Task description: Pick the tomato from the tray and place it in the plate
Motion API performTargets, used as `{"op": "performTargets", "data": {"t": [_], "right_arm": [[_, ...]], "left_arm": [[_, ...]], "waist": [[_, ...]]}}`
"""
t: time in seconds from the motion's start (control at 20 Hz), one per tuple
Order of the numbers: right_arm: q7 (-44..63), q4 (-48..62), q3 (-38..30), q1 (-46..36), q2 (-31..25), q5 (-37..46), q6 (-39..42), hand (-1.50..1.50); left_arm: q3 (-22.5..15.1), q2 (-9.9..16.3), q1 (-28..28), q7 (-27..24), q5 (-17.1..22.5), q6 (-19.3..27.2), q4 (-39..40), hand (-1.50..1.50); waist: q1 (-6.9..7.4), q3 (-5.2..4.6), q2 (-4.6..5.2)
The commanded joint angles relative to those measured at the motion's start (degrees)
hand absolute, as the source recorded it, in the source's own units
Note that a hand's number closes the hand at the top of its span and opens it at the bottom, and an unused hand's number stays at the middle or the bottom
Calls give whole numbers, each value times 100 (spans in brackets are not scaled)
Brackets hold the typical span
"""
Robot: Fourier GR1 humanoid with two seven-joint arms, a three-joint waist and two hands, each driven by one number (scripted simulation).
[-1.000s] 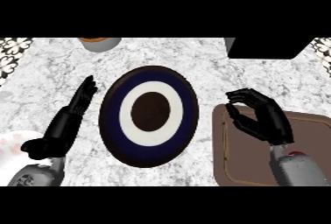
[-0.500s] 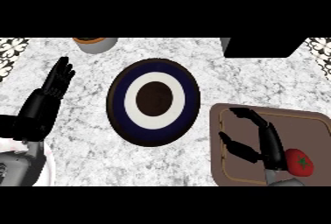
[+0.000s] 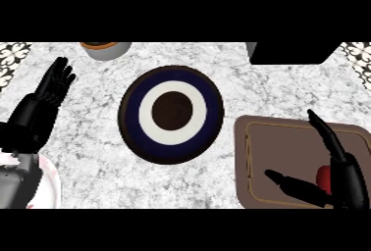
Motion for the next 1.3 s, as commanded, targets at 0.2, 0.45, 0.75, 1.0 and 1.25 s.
{"op": "performTargets", "data": {"t": [0.2,0.45,0.75,1.0,1.25], "right_arm": [[2619,-987,-361,501,-1710,953,1132,-150],[4277,-1568,-225,486,-2540,805,2560,-150],[5863,-1945,-183,46,-2808,-152,3874,-150],[6157,-1588,92,-273,-2225,277,4101,-150],[6282,-732,-84,-951,-2378,309,4468,-150]], "left_arm": [[12,-53,139,-14,-50,3,-14,0],[125,45,-154,25,2,-95,50,0],[39,-69,-29,-131,-88,-213,127,0],[233,-195,-303,-40,-197,-274,275,0],[65,-386,-127,159,-378,-102,-17,0]], "waist": [[-15,-31,10],[21,-33,25],[89,-7,26],[64,6,21],[122,6,29]]}}
